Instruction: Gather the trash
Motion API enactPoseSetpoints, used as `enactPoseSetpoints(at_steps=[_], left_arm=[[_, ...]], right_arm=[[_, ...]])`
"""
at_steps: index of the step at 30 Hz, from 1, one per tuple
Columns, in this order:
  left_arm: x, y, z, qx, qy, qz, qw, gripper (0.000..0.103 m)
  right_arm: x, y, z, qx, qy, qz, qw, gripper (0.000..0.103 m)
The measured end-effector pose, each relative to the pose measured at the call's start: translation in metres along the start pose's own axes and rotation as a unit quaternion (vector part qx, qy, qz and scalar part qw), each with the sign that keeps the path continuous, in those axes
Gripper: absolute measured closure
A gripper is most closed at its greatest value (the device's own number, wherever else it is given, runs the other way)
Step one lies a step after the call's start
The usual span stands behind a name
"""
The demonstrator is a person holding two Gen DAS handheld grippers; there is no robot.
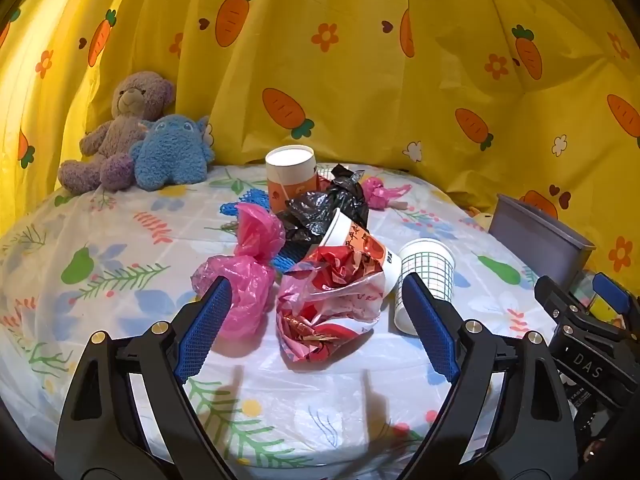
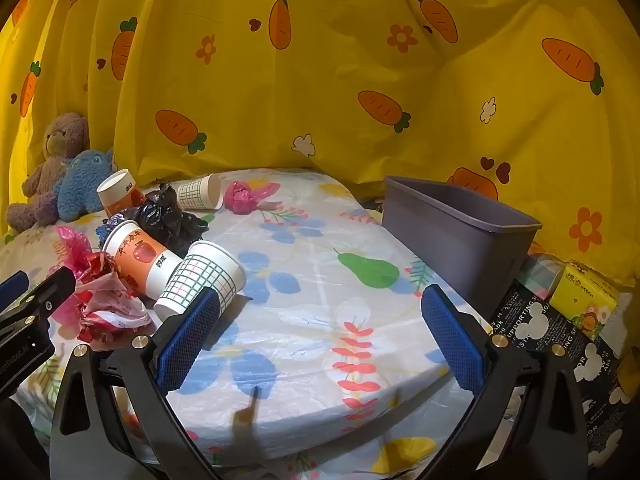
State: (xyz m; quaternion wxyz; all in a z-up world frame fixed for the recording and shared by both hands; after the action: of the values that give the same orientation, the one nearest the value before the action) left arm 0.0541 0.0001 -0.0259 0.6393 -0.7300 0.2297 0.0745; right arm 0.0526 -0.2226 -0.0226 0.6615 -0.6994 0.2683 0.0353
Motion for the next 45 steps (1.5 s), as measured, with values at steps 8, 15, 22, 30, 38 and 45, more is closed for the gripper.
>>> enactPoseSetpoints(at_steps=[8, 15, 22, 30, 38, 45], left_arm=[[-0.0002, -0.0003, -0.0006, -0.003, 0.002, 0.0, 1.0, 0.017], [-0.0008, -0.0001, 0.0004, -0.005, 0.001, 0.0, 1.0, 0.017], [-0.0003, -0.0002, 0.0008, -0.007, 0.001, 0.0, 1.0, 0.017], [-0.0002, -0.0002, 0.001, -0.007, 0.001, 0.001, 1.0, 0.017], [-0.0001, -0.0002, 0.0012, -0.008, 0.001, 0.001, 1.0, 0.017], [-0.0001, -0.0002, 0.0013, -0.008, 0.002, 0.001, 1.0, 0.017]], right_arm=[[0.0054, -0.0007, -0.0028, 0.002, -0.002, 0.006, 1.0, 0.005], [-0.0035, 0.0016, -0.0021, 0.003, -0.001, 0.006, 1.0, 0.005], [0.0015, 0.0001, -0.0015, 0.004, -0.001, 0.004, 1.0, 0.005], [0.0021, -0.001, -0.0019, 0.006, -0.002, 0.004, 1.0, 0.005], [0.0006, -0.0052, -0.0019, 0.009, -0.002, 0.003, 1.0, 0.005], [0.0011, -0.0055, -0.0003, 0.01, -0.002, 0.001, 1.0, 0.005]])
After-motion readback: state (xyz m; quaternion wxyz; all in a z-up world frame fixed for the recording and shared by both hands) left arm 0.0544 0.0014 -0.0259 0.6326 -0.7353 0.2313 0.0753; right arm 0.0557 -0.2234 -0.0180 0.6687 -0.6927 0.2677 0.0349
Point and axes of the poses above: each gripper's, at about its wrist camera, not at the fingertips, and x roughly the way its jaws point, z to its left, y to its underside, the point moved 6 cm from there along x, roughly the way its jaws point, and after that the axes turned 14 degrees about y, right-handed, at the moved point
